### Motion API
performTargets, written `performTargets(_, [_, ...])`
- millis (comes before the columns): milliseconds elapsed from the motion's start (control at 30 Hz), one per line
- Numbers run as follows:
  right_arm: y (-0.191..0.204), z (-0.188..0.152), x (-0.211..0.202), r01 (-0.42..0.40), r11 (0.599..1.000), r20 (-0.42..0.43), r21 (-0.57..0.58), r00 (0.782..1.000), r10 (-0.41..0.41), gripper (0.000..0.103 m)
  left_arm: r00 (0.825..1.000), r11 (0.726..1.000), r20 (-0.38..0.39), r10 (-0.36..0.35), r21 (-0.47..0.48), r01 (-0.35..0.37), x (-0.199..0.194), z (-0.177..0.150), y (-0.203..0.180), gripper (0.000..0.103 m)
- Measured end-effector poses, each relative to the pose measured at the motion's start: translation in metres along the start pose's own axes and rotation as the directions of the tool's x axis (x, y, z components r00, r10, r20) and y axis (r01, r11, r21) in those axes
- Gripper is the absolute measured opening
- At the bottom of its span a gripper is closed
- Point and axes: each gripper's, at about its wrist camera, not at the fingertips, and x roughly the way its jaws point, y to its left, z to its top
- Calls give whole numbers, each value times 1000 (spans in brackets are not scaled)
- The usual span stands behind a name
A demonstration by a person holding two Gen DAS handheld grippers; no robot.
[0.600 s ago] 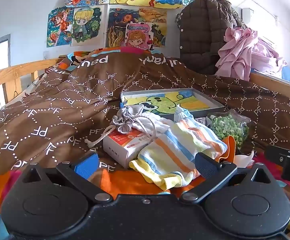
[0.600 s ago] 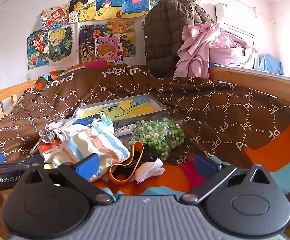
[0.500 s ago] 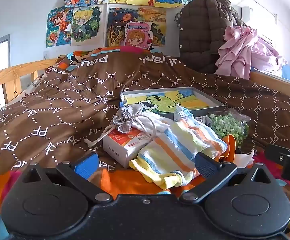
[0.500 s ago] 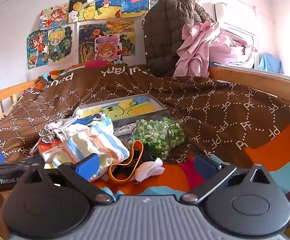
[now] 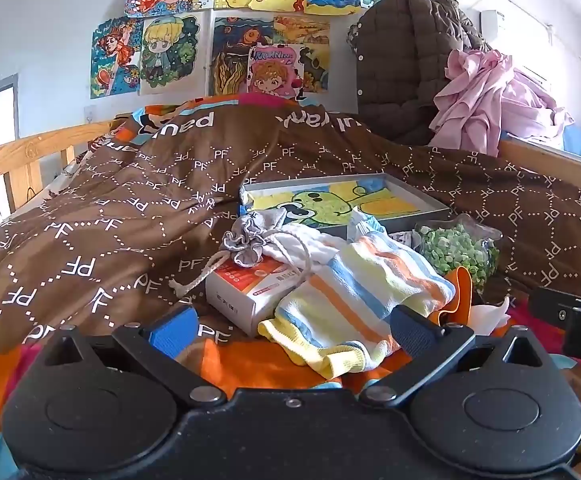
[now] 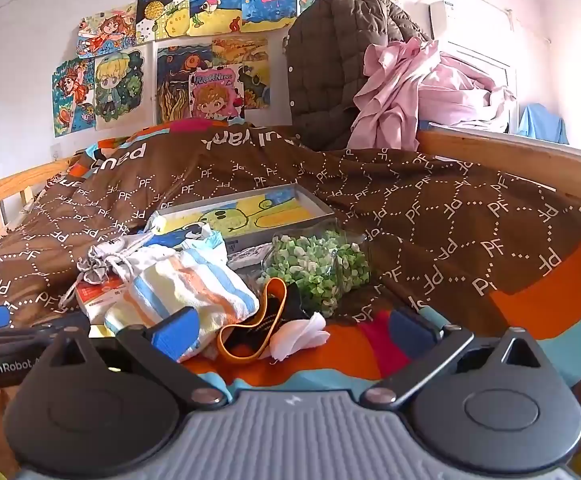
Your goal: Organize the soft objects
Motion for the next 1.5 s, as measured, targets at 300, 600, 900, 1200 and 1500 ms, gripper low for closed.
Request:
performTargets(300, [1,0,1,1,1000,2,3,1000,-1,103,1000,1000,-5,11,-7,-11,3,-4,3,102])
performTargets(600, [1,-1,1,0,1000,1,1,1000,0,103,999,999,-7,46,-9,-46,5,-4,4,102])
performTargets(900, [4,-2,2,-5,1000,-6,-6,1000,5,103,998,998,-4,57,-8,-57,4,-4,5,102])
performTargets(1200, [5,-2,1,-7,1000,-7,-7,1000,7,103,998,998,3,70,-7,-70,4,-4,4,102])
performTargets(1500, [4,-2,1,-7,1000,-8,-7,1000,7,103,998,998,9,66,-10,-66,3,-3,6,102])
